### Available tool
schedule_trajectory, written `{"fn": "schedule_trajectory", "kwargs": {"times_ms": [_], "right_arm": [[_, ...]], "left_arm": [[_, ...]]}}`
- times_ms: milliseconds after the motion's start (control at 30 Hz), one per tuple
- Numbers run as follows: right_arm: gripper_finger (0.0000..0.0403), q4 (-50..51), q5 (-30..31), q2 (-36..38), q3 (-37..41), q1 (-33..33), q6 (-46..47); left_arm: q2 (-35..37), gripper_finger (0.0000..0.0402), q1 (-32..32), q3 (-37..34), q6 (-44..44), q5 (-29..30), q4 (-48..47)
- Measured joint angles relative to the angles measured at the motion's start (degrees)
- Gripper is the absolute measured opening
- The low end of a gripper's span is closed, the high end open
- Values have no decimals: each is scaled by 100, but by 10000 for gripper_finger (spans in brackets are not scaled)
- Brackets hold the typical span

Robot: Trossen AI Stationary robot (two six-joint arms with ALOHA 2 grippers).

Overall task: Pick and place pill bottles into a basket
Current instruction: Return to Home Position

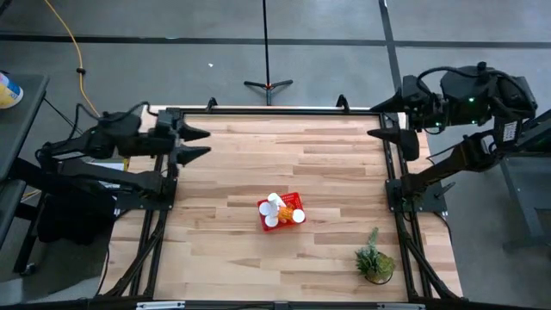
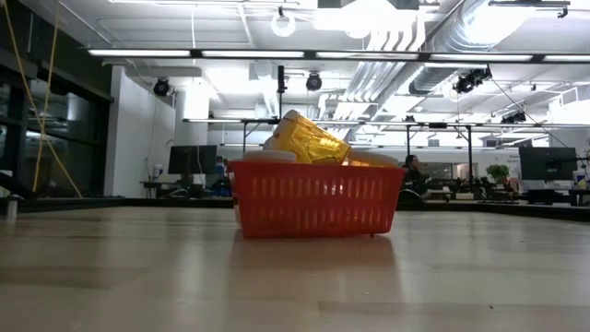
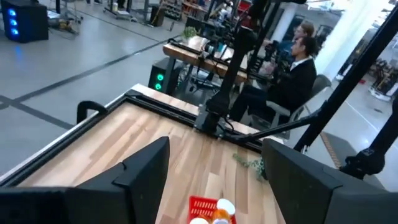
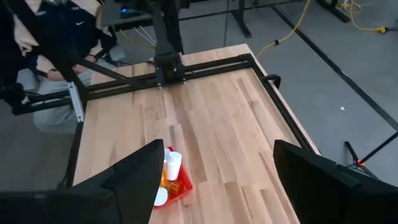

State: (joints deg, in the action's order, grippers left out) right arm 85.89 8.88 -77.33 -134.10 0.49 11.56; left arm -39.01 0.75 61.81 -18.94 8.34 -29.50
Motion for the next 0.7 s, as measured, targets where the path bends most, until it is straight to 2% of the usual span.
{"fn": "schedule_trajectory", "kwargs": {"times_ms": [133, 467, 567, 700], "right_arm": [[293, 0, 61, 141, 2, 181, 32], [293, -27, 952, 939, 195, 841, 631], [293, -114, 1156, 1388, 840, 1082, 1010], [293, -812, 1342, 2238, 2362, 1317, 1235]], "left_arm": [[498, 289, -2, -135, -122, 161, -151], [1194, 289, -2, -471, -251, 331, -195], [1246, 289, -2, -495, -249, 345, -220], [1321, 289, -2, -495, -233, 371, -231]]}}
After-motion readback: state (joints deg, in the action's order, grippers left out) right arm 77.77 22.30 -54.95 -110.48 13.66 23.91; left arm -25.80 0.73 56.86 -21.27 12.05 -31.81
